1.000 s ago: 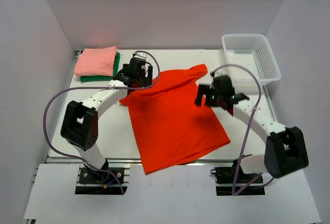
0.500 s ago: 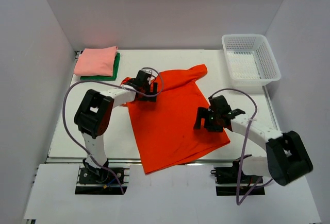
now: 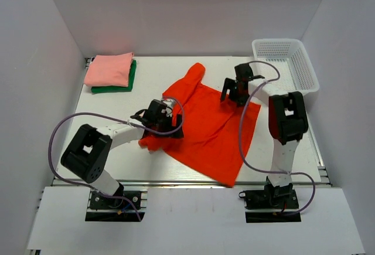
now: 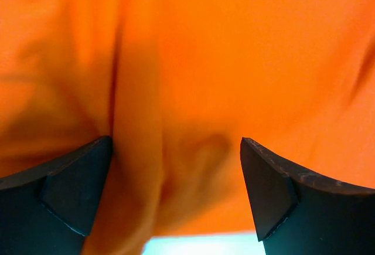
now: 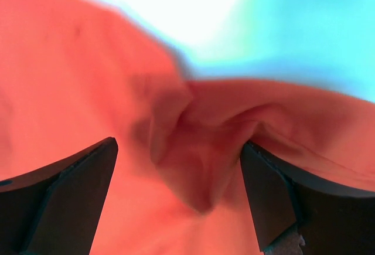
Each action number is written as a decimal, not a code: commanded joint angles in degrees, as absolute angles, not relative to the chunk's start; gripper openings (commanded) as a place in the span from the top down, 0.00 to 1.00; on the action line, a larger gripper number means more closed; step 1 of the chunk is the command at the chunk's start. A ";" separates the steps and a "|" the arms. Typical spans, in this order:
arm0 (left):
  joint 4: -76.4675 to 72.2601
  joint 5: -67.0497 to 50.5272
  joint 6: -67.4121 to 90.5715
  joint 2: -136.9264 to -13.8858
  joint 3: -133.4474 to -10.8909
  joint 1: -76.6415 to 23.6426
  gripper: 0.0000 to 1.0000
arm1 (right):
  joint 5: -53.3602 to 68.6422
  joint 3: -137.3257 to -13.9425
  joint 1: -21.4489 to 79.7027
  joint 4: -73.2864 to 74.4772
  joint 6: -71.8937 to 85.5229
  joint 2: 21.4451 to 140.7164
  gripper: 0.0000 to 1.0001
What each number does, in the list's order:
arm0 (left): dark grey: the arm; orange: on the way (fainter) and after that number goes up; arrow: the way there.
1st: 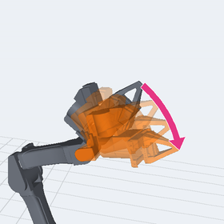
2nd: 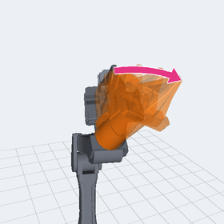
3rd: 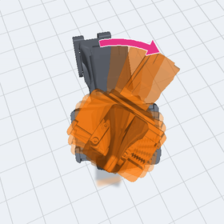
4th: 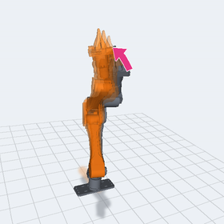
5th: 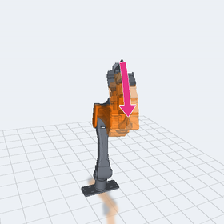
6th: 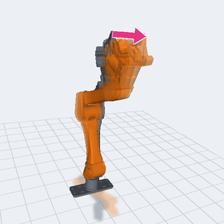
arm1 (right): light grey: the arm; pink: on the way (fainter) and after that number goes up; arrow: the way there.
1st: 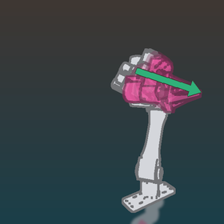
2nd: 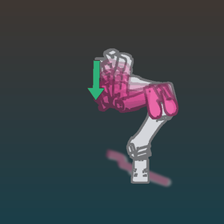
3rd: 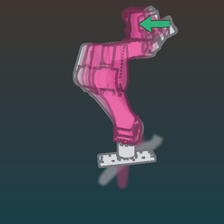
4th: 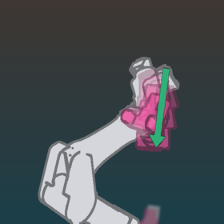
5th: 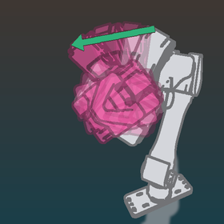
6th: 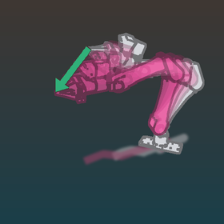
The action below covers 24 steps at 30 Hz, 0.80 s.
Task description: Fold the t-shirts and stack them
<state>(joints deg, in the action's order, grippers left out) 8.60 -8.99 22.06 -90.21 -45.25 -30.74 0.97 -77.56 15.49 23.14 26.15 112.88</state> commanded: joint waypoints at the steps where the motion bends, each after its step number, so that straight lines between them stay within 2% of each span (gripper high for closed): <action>1: 16.24 -15.48 20.75 -85.63 -46.05 -33.74 0.00 | -4.55 -89.97 12.75 27.76 21.36 122.57 0.10; 5: 22.84 -8.45 20.74 -77.73 -47.64 -34.98 0.00 | -7.92 -106.48 12.39 33.21 17.23 126.65 0.10; 9: 27.41 0.41 25.92 -66.84 -45.45 -34.98 0.00 | -4.31 -105.31 14.15 33.23 11.87 122.36 0.10; 10: 29.86 2.09 27.32 -64.71 -44.66 -34.98 0.00 | -3.78 -104.07 15.11 31.05 10.13 117.38 0.10; 12: 33.21 5.78 31.88 -60.66 -42.11 -33.76 0.00 | -5.00 -95.04 16.34 28.93 8.71 113.23 0.10; 16: 38.92 6.68 36.73 -51.00 -34.48 -33.75 0.00 | -5.10 -76.36 20.11 24.79 9.66 96.70 0.10; 18: 38.94 5.46 40.33 -49.49 -31.65 -33.75 0.00 | -4.84 -71.83 21.26 25.05 12.38 89.33 0.10; 22: 37.10 3.69 42.97 -48.43 -26.21 -34.28 0.08 | -3.17 -54.46 22.76 23.56 18.10 78.15 0.10; 24: 34.29 3.16 42.98 -48.43 -24.53 -34.28 0.13 | -0.63 -49.59 22.41 24.87 20.38 74.21 0.10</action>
<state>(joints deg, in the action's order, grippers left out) 36.80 3.70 40.01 -49.39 -25.74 -33.98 -3.36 -56.40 22.96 23.81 15.77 76.93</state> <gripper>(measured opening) 0.885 0.897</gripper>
